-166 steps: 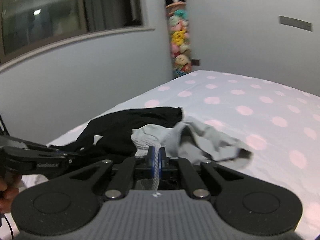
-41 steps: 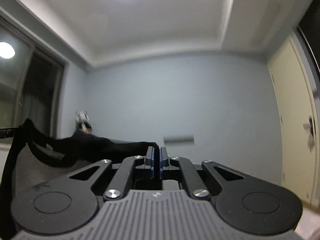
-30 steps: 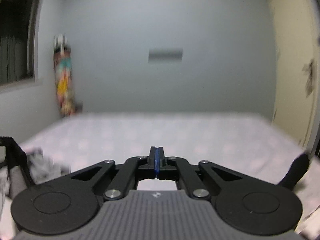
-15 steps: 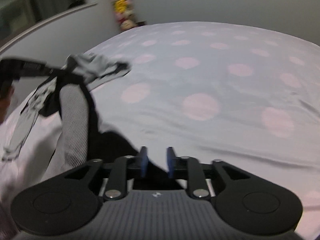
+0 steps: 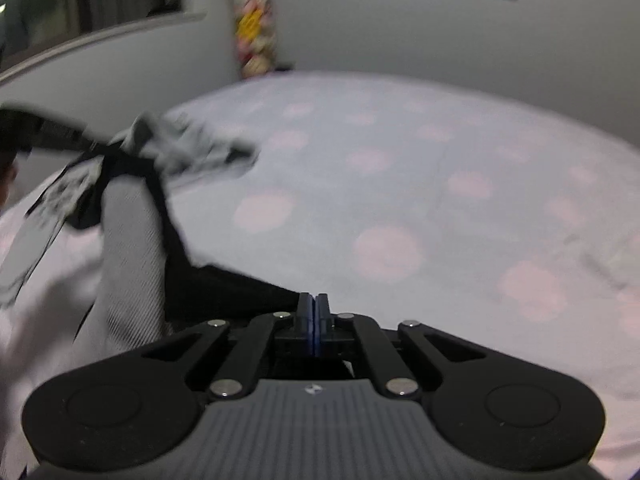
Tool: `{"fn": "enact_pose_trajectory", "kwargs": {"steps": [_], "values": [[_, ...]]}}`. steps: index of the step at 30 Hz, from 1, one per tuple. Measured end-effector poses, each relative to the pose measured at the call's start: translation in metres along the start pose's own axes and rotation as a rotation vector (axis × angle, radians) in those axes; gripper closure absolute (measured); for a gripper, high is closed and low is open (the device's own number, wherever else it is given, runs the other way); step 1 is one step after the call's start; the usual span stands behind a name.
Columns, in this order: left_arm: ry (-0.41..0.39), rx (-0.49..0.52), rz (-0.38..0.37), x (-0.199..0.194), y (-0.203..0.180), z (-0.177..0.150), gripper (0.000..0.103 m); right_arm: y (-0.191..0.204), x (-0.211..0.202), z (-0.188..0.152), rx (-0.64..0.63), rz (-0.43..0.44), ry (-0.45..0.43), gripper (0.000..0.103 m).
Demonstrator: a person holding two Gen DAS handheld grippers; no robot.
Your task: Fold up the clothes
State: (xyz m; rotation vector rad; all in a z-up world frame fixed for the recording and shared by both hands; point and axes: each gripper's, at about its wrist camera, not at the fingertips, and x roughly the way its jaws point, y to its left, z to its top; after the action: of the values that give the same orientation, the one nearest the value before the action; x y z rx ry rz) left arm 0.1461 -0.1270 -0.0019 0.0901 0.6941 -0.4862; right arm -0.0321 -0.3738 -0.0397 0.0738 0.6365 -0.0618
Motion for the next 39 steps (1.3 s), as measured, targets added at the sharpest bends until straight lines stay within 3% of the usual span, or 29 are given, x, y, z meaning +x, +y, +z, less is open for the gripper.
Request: {"fn": "enact_pose_trajectory", "kwargs": {"steps": [9,13,16,23,28,29,31,33,39], "values": [[-0.105,0.079,-0.108,-0.009,-0.047,0.036,0.102,-0.066,-0.047,0.052,0.064,-0.313,-0.215,0.102],[-0.087,0.138,-0.128,0.030,-0.078,0.046,0.102,-0.097,-0.044,0.065,0.080,-0.416,-0.222,0.102],[-0.067,0.184,-0.137,0.063,-0.102,0.053,0.102,-0.119,-0.020,0.066,0.099,-0.458,-0.177,0.102],[0.091,0.223,-0.105,0.157,-0.120,0.031,0.102,-0.152,0.056,0.042,0.101,-0.472,-0.010,0.102],[0.165,0.206,-0.089,0.187,-0.113,0.015,0.100,-0.161,0.090,0.027,0.113,-0.427,0.078,0.102],[0.169,0.194,-0.086,0.188,-0.110,0.014,0.095,-0.162,0.093,0.025,0.120,-0.419,0.091,0.100],[0.168,0.162,-0.096,0.183,-0.103,0.014,0.084,-0.163,0.092,0.024,0.144,-0.410,0.099,0.095],[0.148,0.136,-0.107,0.165,-0.099,0.016,0.079,-0.162,0.082,0.023,0.164,-0.423,0.084,0.077],[0.126,0.111,-0.130,0.082,-0.091,0.018,0.073,-0.142,0.020,0.014,0.215,-0.396,0.057,0.072]]}}
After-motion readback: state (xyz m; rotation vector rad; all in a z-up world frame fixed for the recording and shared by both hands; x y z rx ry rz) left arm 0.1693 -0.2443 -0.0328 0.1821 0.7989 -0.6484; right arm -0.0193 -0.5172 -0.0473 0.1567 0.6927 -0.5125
